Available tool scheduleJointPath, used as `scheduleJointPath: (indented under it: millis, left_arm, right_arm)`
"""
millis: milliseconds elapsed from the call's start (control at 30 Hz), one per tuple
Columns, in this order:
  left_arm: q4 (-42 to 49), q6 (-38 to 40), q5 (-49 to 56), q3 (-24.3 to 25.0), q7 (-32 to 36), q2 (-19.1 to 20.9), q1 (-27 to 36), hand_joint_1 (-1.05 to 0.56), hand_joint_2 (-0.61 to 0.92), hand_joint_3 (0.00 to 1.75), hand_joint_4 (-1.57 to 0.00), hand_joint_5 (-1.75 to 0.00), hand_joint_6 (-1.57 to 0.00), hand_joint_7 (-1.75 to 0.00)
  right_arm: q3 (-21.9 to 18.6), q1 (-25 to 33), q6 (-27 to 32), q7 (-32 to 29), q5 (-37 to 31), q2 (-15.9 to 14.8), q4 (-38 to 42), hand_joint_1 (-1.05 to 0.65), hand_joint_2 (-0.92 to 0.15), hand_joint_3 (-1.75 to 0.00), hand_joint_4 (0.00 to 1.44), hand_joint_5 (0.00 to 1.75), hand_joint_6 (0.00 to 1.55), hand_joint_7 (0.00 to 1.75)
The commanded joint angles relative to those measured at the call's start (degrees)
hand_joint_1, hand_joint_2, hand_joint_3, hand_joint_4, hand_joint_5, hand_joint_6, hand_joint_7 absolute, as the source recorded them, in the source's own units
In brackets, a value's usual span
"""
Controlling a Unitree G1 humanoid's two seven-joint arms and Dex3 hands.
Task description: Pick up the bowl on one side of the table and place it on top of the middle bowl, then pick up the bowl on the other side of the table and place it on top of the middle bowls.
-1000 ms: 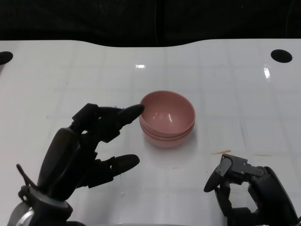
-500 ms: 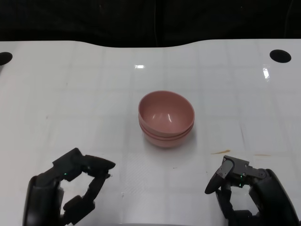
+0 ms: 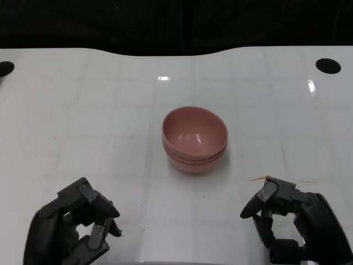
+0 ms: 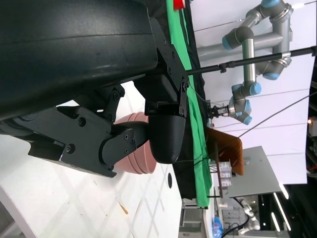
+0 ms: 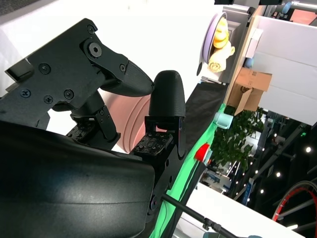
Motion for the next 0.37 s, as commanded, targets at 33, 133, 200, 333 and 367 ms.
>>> scheduleJointPath:
  millis: [33,133,200,333,367]
  left_arm:
    - [1.6,0.7,-2.6,1.6,-3.3,-0.2,-1.1,-0.09,0.6,1.05,-0.85,-1.73,-0.78,-1.52]
    - [2.3,1.4,-4.0,2.3,-5.5,-0.9,-1.5,-0.1,0.58,1.06,-0.86,-1.73,-0.79,-1.51]
    - [2.8,1.5,-4.1,2.7,-6.5,-1.3,-1.6,-0.11,0.59,1.04,-0.86,-1.72,-0.78,-1.5]
    - [5.2,-0.3,-1.8,3.0,-7.7,-1.7,-2.6,-0.1,0.59,1.09,-0.86,-1.72,-0.78,-1.49]
    - [5.5,-0.3,-1.5,3.0,-7.8,-1.9,-2.8,-0.09,0.56,1.15,-0.85,-1.73,-0.78,-1.5]
  right_arm:
    - [-1.1,-0.7,0.1,0.4,1.7,-0.6,1.3,-0.2,-0.51,-1.13,0.81,1.66,0.84,1.29]
    - [-1.2,-1.3,-0.4,0.6,2.1,-0.5,2.2,-0.21,-0.52,-1.12,0.82,1.66,0.82,1.29]
    - [-1.3,-1.6,-0.7,0.7,2.3,-0.5,2.6,-0.21,-0.53,-1.12,0.84,1.65,0.82,1.28]
    - [-1.8,-2.8,-2.2,1.1,3.0,-0.5,4.5,-0.2,-0.53,-1.08,0.85,1.63,0.82,1.28]
    - [-2.0,-3.0,-2.3,1.2,3.1,-0.6,4.8,-0.21,-0.54,-1.06,0.85,1.62,0.82,1.27]
